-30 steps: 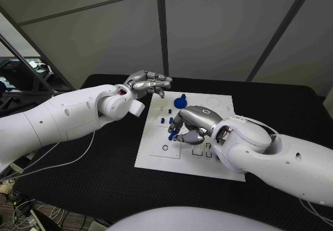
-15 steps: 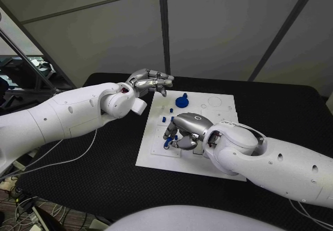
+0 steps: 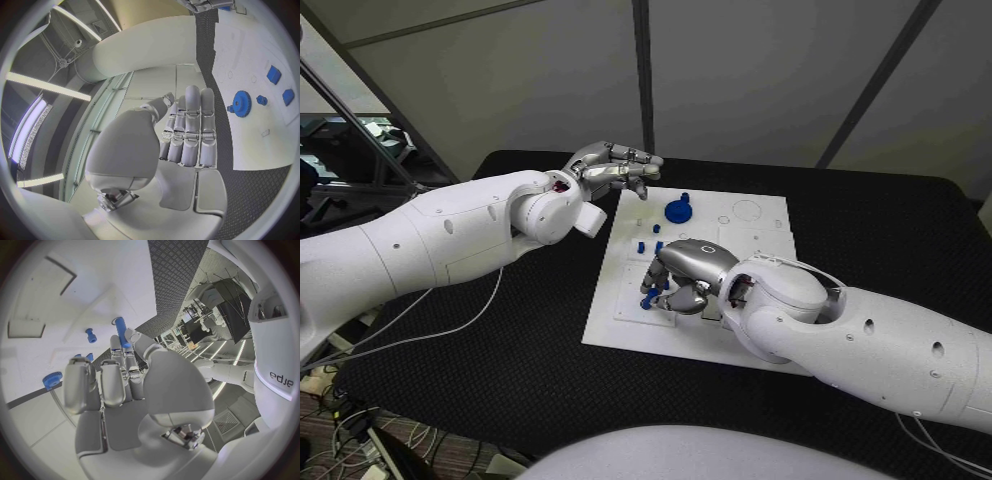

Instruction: Assemble the parts on the task board

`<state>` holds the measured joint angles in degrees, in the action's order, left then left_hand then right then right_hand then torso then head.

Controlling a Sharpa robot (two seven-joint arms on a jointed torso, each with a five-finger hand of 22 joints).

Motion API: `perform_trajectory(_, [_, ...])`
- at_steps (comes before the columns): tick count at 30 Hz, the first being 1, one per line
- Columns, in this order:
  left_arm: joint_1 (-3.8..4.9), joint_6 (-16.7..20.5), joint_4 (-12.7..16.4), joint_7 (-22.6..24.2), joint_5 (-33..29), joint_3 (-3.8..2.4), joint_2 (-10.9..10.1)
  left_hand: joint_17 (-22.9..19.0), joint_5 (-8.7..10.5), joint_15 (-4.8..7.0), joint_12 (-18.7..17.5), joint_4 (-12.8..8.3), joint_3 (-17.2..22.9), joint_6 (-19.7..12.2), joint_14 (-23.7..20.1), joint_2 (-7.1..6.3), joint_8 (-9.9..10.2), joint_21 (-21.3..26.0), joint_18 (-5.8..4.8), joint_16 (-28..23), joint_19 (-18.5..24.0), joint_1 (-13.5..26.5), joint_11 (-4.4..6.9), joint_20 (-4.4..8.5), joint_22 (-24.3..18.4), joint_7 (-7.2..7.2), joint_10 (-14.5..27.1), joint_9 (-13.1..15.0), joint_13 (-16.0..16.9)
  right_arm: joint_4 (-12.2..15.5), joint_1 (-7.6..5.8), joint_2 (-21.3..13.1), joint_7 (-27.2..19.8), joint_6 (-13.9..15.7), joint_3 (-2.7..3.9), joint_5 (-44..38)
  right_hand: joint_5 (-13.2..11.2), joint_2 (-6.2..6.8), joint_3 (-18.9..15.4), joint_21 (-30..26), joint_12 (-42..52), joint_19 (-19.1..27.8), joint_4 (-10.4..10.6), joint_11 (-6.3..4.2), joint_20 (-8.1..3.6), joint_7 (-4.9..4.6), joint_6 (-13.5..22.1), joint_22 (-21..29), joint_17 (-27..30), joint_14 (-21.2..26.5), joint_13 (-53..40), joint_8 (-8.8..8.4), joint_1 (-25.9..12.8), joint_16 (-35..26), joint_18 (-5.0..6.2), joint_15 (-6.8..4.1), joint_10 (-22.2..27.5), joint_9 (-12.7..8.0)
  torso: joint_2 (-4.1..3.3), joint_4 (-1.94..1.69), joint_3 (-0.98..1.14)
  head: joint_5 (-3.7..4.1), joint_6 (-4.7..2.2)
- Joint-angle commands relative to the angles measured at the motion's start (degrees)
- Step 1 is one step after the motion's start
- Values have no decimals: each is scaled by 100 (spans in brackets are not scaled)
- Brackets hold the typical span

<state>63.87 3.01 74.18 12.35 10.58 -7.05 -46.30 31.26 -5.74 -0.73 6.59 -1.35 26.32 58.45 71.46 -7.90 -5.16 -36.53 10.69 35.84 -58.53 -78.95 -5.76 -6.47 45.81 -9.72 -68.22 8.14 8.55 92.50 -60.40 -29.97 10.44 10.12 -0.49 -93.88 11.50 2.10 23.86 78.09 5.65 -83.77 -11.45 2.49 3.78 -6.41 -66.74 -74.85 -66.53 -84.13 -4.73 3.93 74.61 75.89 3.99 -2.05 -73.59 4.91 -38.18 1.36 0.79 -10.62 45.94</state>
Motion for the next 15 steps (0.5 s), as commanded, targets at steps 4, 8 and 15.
perform_trajectory(4, [13, -23, 2, 26, 5, -5, 4, -8, 16, -20, -23, -27, -19, -19, -13, 0, 39, 29, -27, -29, 15, 45, 14, -44, -8, -3, 39, 8, 6, -36, -4, -1, -17, -105, -7, -100, 23, -65, 33, 31, -31, -19, 6, 22, 10, -23, 28, 5, 6, -132, -5, -4, 14, -1, -58, -9, -1, 6, 3, -1, 0, -13, 11])
perform_trajectory(8, [13, -25, 1, 24, 5, -5, 4, -8, 16, -20, -23, -27, -19, -19, -13, 0, 39, 29, -27, -29, 15, 45, 14, -44, -8, -3, 39, 8, 6, -69, -3, 5, 34, -119, -9, -140, 23, -65, 33, 31, -32, -19, 6, 22, 10, -24, 29, 5, 6, -132, -5, -4, 13, -1, -58, -9, -1, 6, 1, 2, 1, -18, 11])
perform_trajectory(15, [13, -26, 2, 21, 5, -5, 7, -8, 16, -20, -23, -27, -19, -19, -13, 0, 39, 29, -27, -29, 15, 45, 14, -44, -8, -3, 39, 8, 6, -116, 5, 50, 60, -98, -17, -170, 24, -67, 34, 30, -34, -18, 7, 24, 11, -25, 30, 5, 5, -132, -5, -5, 10, 0, -58, -8, -1, 6, -3, 4, 1, -18, 8])
